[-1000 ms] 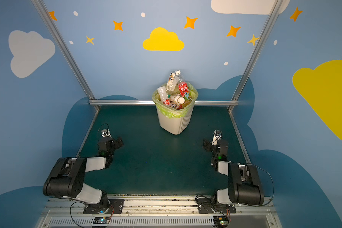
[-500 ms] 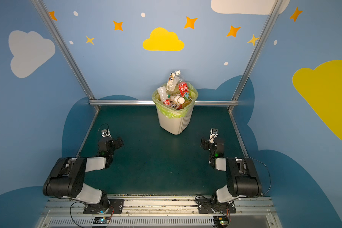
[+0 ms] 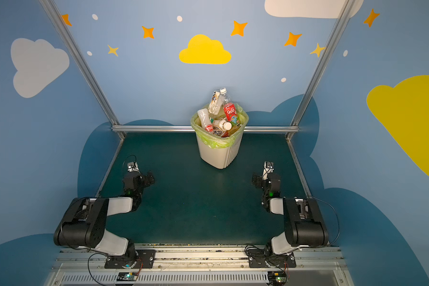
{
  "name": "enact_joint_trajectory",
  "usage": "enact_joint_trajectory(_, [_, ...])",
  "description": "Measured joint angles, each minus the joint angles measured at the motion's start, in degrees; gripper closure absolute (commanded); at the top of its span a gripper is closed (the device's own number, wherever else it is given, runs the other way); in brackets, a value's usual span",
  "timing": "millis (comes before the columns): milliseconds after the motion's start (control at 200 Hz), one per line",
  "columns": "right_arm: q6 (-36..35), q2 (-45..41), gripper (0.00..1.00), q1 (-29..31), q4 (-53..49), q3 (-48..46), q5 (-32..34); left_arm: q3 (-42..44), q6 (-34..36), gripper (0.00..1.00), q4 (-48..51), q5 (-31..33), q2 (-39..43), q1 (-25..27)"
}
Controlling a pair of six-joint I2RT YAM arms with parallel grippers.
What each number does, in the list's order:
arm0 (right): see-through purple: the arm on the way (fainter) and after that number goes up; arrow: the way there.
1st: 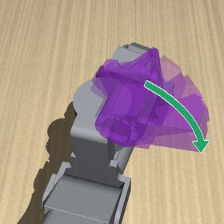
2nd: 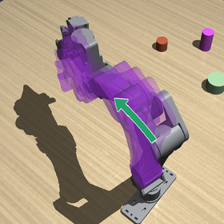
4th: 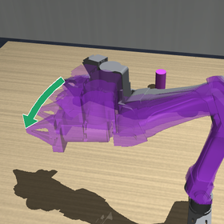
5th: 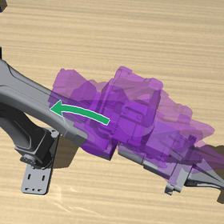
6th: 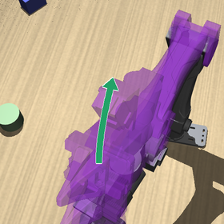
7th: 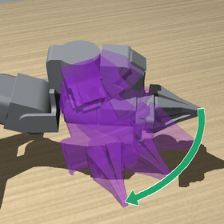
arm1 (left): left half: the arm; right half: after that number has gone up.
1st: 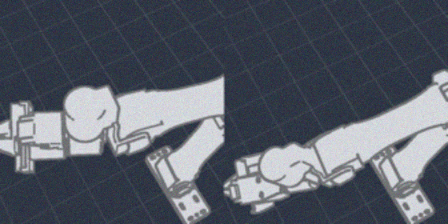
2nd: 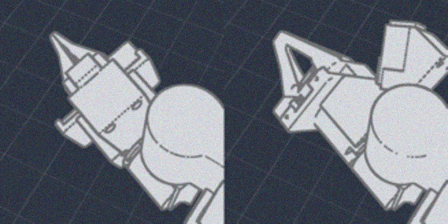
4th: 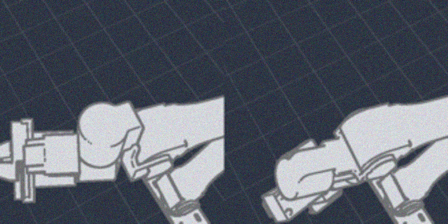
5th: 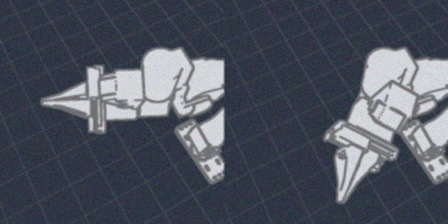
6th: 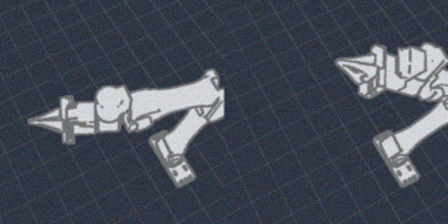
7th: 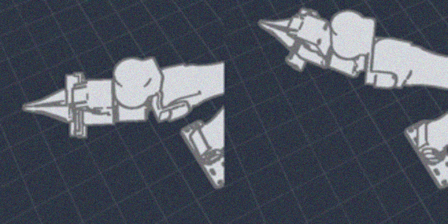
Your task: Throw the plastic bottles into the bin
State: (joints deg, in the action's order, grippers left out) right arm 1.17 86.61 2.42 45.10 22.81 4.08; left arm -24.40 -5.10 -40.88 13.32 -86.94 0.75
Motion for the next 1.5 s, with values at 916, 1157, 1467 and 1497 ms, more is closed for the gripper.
enact_joint_trajectory(916, [-0.13, 0.00, 0.05, 0.44, -0.02, 0.02, 1.42, -0.11, 0.22, 0.00, -0.11, -0.22, -0.28, 0.02])
enact_joint_trajectory(1157, [-0.13, 0.00, 0.05, 0.44, -0.04, 0.02, 1.49, -0.11, 0.22, 0.00, -0.11, -0.22, -0.28, 0.02])
enact_joint_trajectory(1467, [-0.15, 0.00, 0.06, 0.44, -0.04, 0.02, 1.49, -0.11, 0.22, 0.00, -0.11, -0.22, -0.28, 0.02])
enact_joint_trajectory(1497, [-0.13, 0.00, 0.06, 0.44, -0.04, 0.02, 1.49, -0.11, 0.22, 0.00, -0.11, -0.22, -0.28, 0.02])
